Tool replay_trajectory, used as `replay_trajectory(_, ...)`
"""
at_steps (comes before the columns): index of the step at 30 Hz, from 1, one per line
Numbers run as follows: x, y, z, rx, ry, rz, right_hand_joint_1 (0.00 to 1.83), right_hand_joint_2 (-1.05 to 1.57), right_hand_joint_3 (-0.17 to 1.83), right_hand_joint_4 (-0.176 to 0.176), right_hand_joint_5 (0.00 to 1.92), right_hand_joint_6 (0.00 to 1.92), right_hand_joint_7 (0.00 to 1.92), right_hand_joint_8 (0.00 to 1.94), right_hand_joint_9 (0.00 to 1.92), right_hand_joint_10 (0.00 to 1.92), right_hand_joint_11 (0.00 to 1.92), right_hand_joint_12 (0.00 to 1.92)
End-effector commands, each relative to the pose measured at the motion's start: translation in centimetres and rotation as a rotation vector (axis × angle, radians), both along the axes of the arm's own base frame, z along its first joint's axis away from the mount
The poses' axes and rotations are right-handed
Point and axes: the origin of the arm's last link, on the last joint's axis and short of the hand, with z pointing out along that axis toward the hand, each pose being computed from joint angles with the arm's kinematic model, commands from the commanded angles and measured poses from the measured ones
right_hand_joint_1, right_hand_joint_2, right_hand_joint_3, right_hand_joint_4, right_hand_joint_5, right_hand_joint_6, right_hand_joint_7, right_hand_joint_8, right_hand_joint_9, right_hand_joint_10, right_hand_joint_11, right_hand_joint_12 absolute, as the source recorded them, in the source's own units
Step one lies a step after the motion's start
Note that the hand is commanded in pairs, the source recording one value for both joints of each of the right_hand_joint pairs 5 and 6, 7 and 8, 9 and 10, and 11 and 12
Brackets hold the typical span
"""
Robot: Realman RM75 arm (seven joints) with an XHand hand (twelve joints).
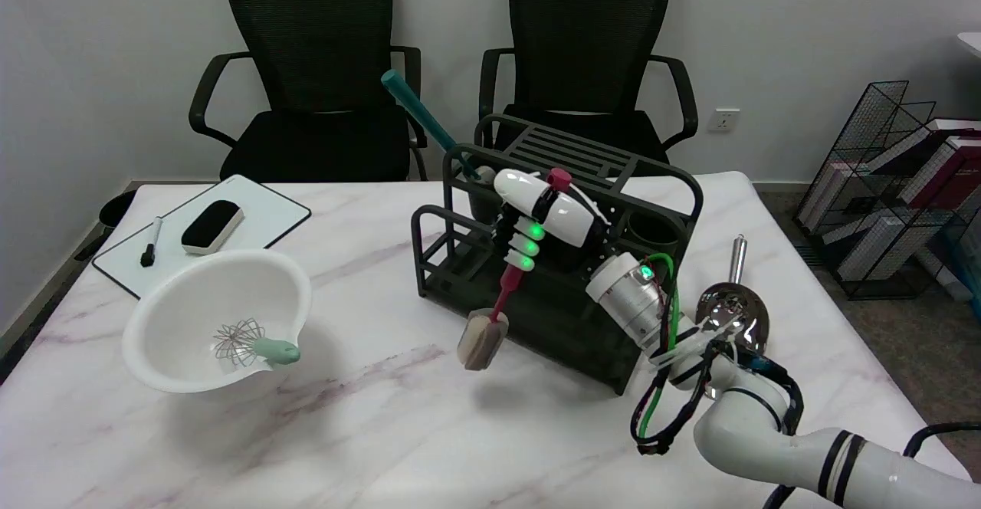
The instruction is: Place the pink sponge bottle brush into the kitchen storage rack.
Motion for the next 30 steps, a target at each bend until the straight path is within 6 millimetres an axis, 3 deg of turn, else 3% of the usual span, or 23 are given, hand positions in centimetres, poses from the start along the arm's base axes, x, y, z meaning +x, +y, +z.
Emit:
replay_trajectory(1, -1.1, 1.9, 1.3, -0.015, -0.019, 0.104, 0.94, 1.57, 0.66, 0.000, 1.92, 1.92, 1.92, 1.92, 1.92, 1.92, 1.92, 1.92)
replay_trajectory(4, 0.1, 1.7, 1.4, -0.014, -0.050, 0.146, 0.95, 1.57, 0.66, 0.000, 1.92, 1.92, 1.92, 1.92, 1.92, 1.92, 1.92, 1.92)
replay_trajectory(8, 4.3, 1.1, 2.1, 0.023, -0.181, 0.238, 0.96, 1.57, 0.67, 0.000, 1.92, 1.92, 1.92, 1.92, 1.92, 1.92, 1.92, 1.92)
replay_trajectory(11, 7.9, 0.5, 2.1, 0.048, -0.239, 0.269, 0.94, 1.57, 0.80, 0.000, 1.92, 1.92, 1.92, 1.92, 1.92, 1.92, 1.92, 1.92)
replay_trajectory(16, 13.4, 0.1, 1.7, 0.045, -0.229, 0.269, 0.88, 1.57, 1.07, 0.000, 1.92, 1.92, 1.92, 1.92, 1.92, 1.92, 1.92, 1.92)
replay_trajectory(20, 18.0, -0.1, 2.4, 0.011, -0.168, 0.313, 0.86, 1.57, 1.21, 0.000, 1.92, 1.92, 1.92, 1.92, 1.92, 1.92, 1.92, 1.92)
replay_trajectory(30, 24.1, 0.3, 12.1, -0.252, -0.140, 0.441, 0.87, 1.57, 1.11, 0.000, 1.92, 1.92, 1.92, 1.92, 1.92, 1.92, 1.92, 1.92)
